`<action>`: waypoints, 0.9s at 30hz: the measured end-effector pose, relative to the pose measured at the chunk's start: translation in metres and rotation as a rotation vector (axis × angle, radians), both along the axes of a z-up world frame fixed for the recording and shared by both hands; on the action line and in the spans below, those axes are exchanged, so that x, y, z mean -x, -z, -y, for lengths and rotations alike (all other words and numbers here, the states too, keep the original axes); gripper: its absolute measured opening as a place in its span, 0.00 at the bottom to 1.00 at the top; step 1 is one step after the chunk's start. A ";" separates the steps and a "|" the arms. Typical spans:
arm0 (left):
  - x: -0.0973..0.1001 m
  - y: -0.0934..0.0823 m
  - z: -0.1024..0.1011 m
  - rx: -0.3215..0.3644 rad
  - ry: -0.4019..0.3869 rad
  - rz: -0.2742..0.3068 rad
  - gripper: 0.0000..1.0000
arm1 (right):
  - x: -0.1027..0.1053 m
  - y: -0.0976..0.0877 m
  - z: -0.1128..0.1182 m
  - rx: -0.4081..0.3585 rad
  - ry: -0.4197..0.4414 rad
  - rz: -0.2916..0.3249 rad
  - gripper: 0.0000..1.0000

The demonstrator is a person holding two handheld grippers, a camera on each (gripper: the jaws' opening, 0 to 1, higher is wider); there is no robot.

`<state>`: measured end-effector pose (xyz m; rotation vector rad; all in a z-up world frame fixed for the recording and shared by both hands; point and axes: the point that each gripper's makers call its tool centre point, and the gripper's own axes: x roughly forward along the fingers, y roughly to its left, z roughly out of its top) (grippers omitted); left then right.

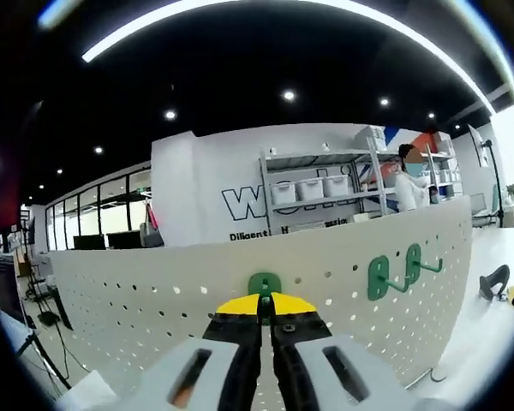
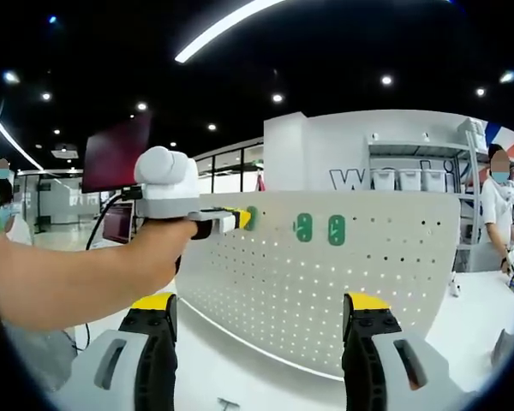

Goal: Insert the hook assembly into the mounting plate slot until the hook locks in place.

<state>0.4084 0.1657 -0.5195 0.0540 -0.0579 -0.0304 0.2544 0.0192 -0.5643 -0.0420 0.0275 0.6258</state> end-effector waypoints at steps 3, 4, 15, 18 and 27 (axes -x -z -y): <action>0.002 -0.003 0.000 0.016 0.007 0.011 0.02 | 0.000 0.001 0.000 0.003 -0.001 -0.002 0.80; 0.002 -0.003 0.000 0.021 0.010 0.014 0.02 | 0.000 0.001 0.000 0.004 -0.001 -0.002 0.80; 0.004 -0.012 -0.002 0.060 0.007 0.058 0.02 | 0.000 0.003 -0.007 0.018 -0.019 -0.006 0.80; 0.001 -0.011 0.002 0.046 0.012 0.066 0.02 | 0.000 0.005 -0.006 0.024 -0.019 -0.009 0.80; 0.000 -0.006 0.004 -0.001 0.006 0.066 0.02 | -0.003 0.006 -0.002 0.020 -0.015 -0.012 0.80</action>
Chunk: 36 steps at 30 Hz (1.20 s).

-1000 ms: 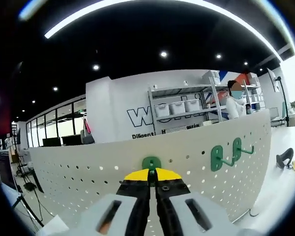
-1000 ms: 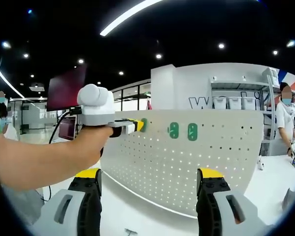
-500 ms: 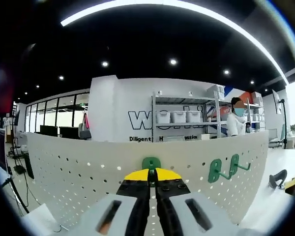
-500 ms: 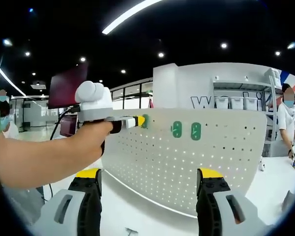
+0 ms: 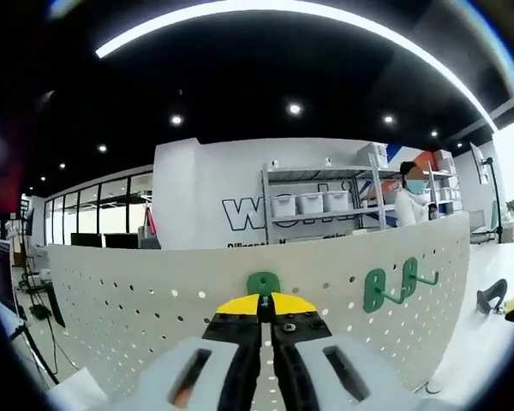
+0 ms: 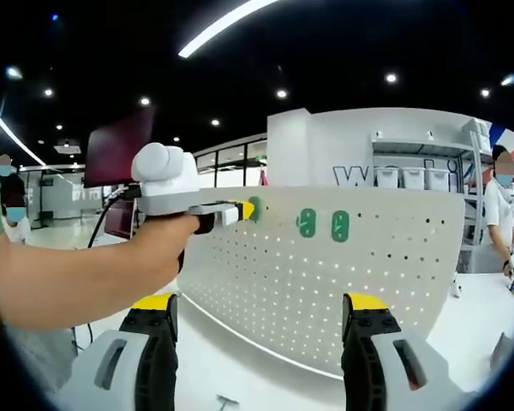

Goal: Insert the hook assembly into the mounting plate slot until the hook locks in place.

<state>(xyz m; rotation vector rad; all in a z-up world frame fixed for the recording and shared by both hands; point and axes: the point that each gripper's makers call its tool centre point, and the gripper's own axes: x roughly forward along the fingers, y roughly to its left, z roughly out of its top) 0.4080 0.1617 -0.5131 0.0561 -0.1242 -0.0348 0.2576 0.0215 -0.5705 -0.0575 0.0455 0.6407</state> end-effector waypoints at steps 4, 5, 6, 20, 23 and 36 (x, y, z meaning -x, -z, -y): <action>0.000 0.002 -0.002 -0.011 -0.003 -0.004 0.02 | 0.000 0.001 -0.004 0.004 -0.008 -0.001 0.80; 0.000 0.003 -0.003 -0.004 -0.001 -0.001 0.02 | 0.000 0.001 -0.005 0.003 -0.009 -0.001 0.80; 0.000 0.003 -0.003 -0.004 0.000 -0.001 0.02 | 0.000 0.001 -0.005 0.003 -0.009 -0.002 0.80; -0.001 0.005 0.000 -0.008 0.004 0.001 0.02 | -0.001 0.001 -0.004 0.008 -0.004 -0.004 0.80; -0.001 0.005 -0.001 -0.011 0.001 0.002 0.02 | -0.001 0.002 -0.004 0.009 -0.005 -0.005 0.80; -0.004 0.010 -0.002 -0.021 -0.007 -0.004 0.02 | -0.002 0.003 -0.004 0.014 -0.007 -0.008 0.80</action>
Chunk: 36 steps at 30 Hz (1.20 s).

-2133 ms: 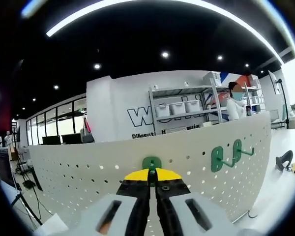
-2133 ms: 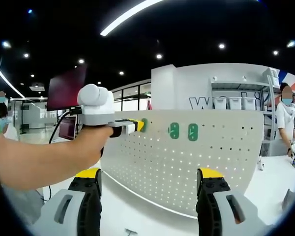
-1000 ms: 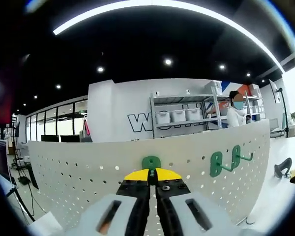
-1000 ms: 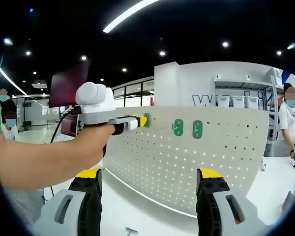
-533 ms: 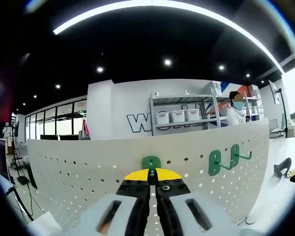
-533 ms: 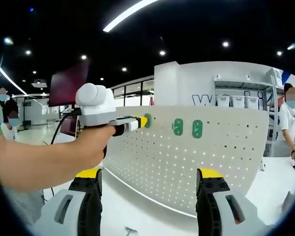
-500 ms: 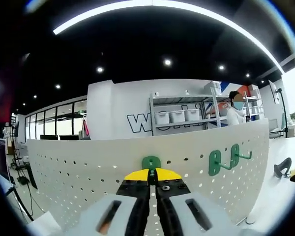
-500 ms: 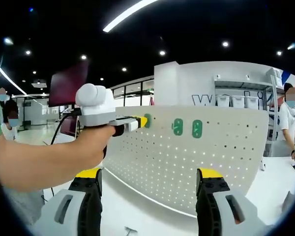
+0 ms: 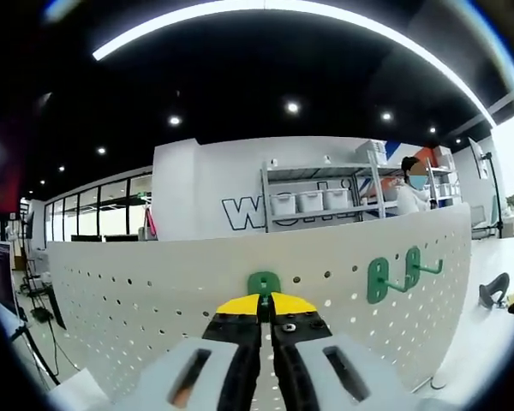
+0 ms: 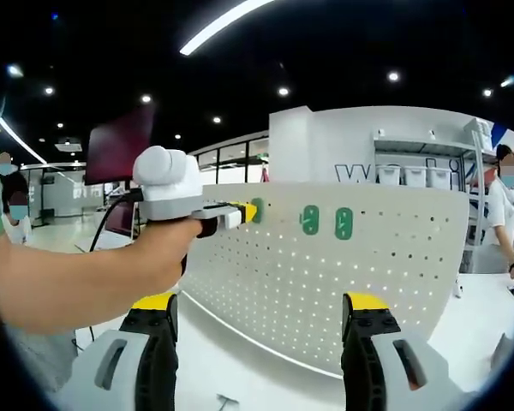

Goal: Insert the hook assembly into the mounting plate slot until the hook locks in place.

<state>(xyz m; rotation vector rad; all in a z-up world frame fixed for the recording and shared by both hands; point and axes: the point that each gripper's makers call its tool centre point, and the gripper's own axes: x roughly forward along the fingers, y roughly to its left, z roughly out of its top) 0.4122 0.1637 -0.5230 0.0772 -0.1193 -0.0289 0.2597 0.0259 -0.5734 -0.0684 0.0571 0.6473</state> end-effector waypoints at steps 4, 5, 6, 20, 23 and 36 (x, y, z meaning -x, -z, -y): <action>-0.004 0.004 -0.001 0.006 -0.004 -0.013 0.03 | 0.000 0.001 0.001 0.003 0.002 -0.003 0.79; -0.005 0.004 -0.001 0.003 -0.004 -0.014 0.03 | 0.001 0.001 0.001 0.003 0.002 -0.004 0.79; -0.005 0.004 0.000 -0.006 -0.005 -0.015 0.03 | 0.001 0.002 0.001 0.004 0.002 -0.004 0.79; -0.003 0.011 -0.005 0.020 0.002 -0.033 0.10 | 0.003 0.000 -0.001 0.007 -0.002 0.000 0.80; -0.001 0.009 -0.004 0.032 0.008 -0.028 0.12 | 0.004 -0.001 -0.002 0.007 -0.002 0.004 0.80; 0.004 0.009 0.005 0.060 0.045 -0.031 0.26 | 0.005 -0.004 -0.001 0.003 0.001 0.008 0.80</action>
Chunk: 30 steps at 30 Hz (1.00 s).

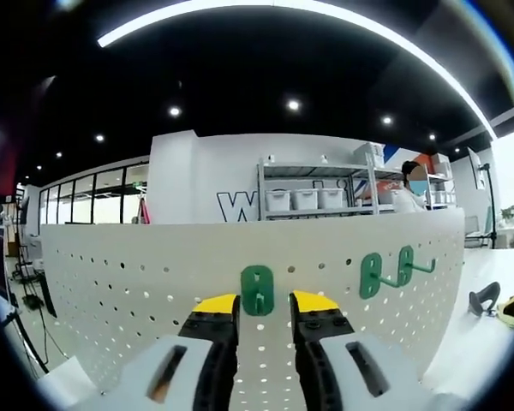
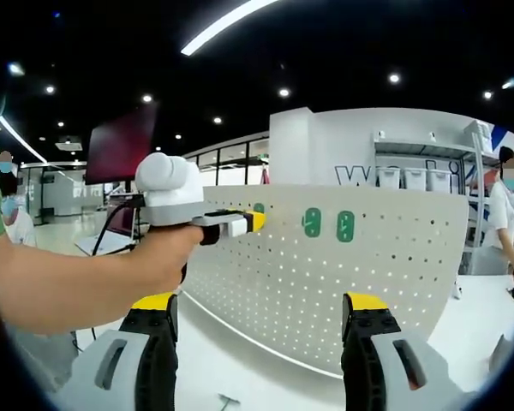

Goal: Insert the hook assembly into the mounting plate slot until the hook locks in place.

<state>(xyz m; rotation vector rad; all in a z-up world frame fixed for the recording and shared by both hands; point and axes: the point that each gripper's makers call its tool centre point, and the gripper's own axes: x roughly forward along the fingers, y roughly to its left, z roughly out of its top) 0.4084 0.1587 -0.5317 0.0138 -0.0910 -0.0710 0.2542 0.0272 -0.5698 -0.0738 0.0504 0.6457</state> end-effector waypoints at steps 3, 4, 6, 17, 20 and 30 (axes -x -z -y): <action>0.001 0.001 0.000 0.008 0.013 -0.008 0.31 | 0.001 -0.001 -0.002 0.001 -0.001 0.002 0.80; 0.001 0.002 0.000 0.011 0.019 -0.009 0.33 | 0.001 -0.001 -0.002 0.001 -0.001 0.003 0.80; 0.002 0.003 0.000 0.002 0.022 -0.019 0.36 | 0.001 -0.001 -0.003 -0.001 -0.001 0.004 0.80; 0.003 0.007 0.006 0.036 0.080 -0.055 0.63 | 0.003 -0.005 -0.005 -0.002 0.004 0.010 0.80; 0.002 0.009 0.009 0.055 0.101 -0.068 0.71 | 0.005 -0.007 -0.005 -0.003 0.007 0.013 0.80; 0.009 0.010 0.012 0.068 0.166 -0.100 0.88 | 0.011 -0.013 -0.005 -0.009 0.015 0.026 0.80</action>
